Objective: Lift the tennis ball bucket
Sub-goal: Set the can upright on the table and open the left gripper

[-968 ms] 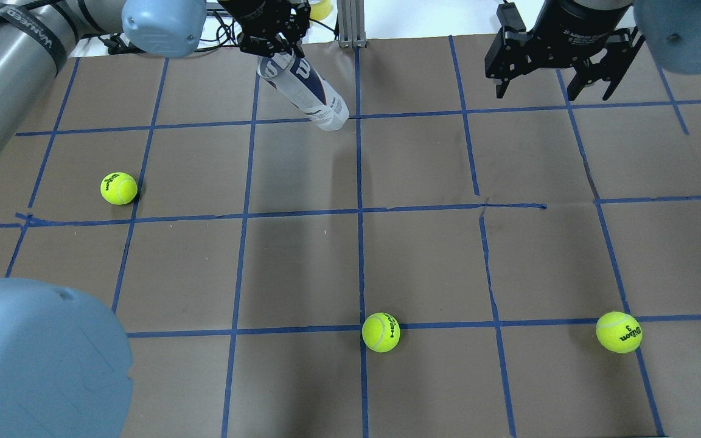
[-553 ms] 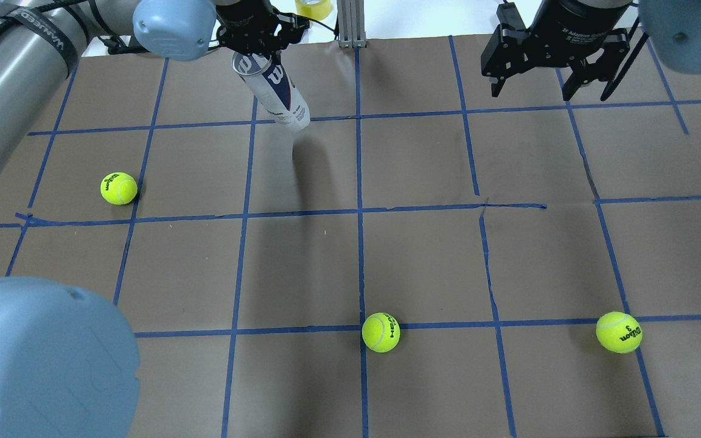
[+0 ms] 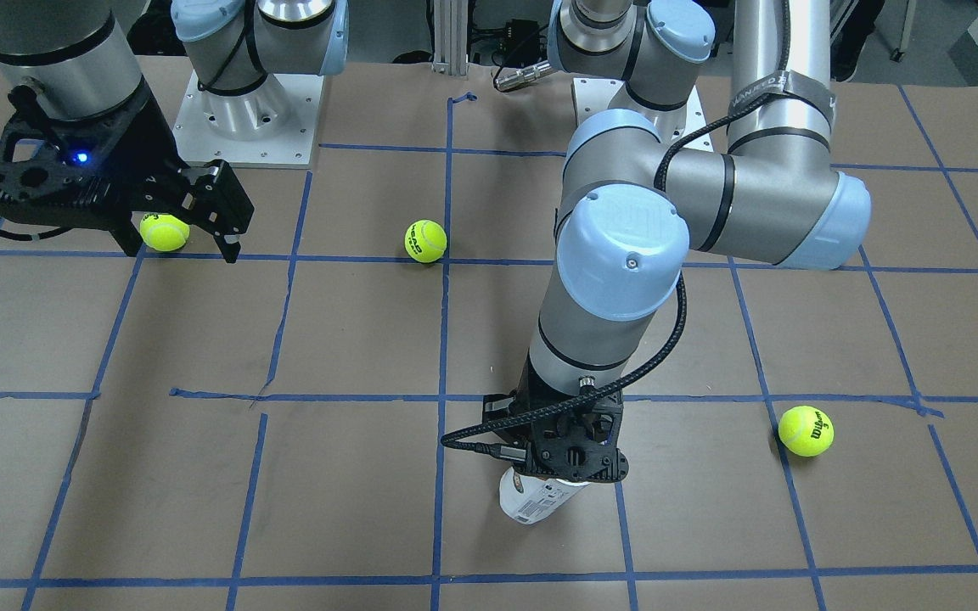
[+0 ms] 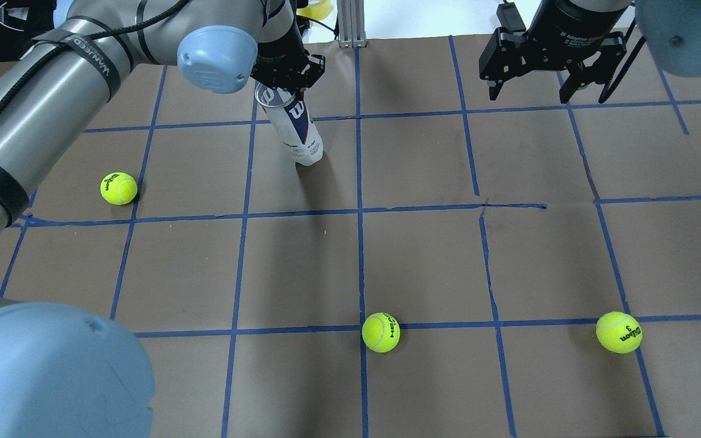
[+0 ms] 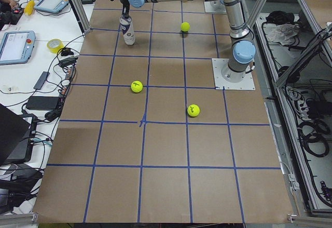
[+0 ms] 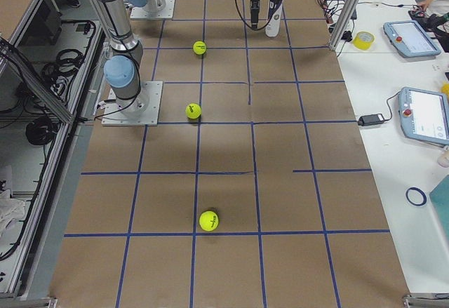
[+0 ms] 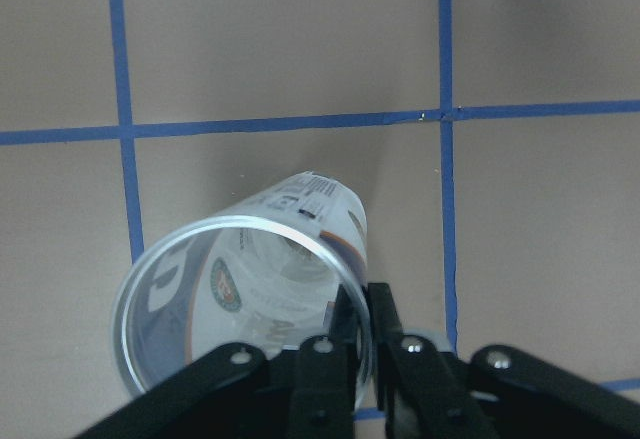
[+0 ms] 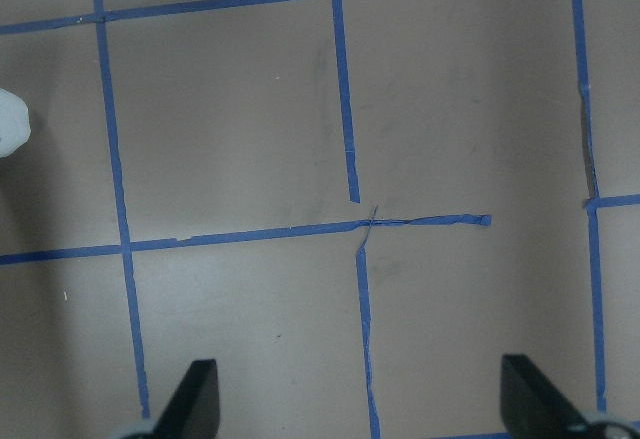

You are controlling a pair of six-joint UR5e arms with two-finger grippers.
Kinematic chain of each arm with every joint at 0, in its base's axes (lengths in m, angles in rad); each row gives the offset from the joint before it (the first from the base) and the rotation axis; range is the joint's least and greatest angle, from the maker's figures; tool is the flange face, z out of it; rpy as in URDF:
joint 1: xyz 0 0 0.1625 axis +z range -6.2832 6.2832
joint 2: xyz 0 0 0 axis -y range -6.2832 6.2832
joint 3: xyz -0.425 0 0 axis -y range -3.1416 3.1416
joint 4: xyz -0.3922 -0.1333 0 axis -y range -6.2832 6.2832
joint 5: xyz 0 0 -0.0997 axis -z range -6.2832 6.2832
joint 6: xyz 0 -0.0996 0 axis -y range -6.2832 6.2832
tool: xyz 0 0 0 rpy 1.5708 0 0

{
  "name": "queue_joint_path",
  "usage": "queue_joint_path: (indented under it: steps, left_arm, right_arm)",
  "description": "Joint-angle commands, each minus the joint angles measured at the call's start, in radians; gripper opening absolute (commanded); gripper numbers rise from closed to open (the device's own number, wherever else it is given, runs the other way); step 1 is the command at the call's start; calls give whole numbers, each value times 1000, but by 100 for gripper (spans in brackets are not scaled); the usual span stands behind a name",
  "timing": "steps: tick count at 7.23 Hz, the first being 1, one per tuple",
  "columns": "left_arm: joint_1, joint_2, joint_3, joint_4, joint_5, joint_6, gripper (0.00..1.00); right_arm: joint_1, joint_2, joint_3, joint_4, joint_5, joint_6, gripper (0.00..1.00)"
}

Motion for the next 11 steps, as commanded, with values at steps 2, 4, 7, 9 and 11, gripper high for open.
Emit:
queue_joint_path:
  steps: [2, 4, 7, 9, 11]
  left_arm:
    - [-13, 5, -5, -28, 15, 3, 99]
    - [-16, 42, 6, -62, 5, 3, 100]
    - [73, 125, 121, -271, 5, 113, 100]
    - [205, 185, 83, -312, 17, 274, 100]
    - [253, 272, -52, -294, 15, 284, 100]
  right_arm:
    - [0, 3, 2, -10, -1, -2, 100]
    - [-2, 2, 2, -13, -4, -2, 100]
    - [-2, 0, 2, -13, -39, -2, 93]
    - [-2, -3, 2, -12, -41, -4, 70]
    - [-2, -3, -7, -12, -27, -2, 36]
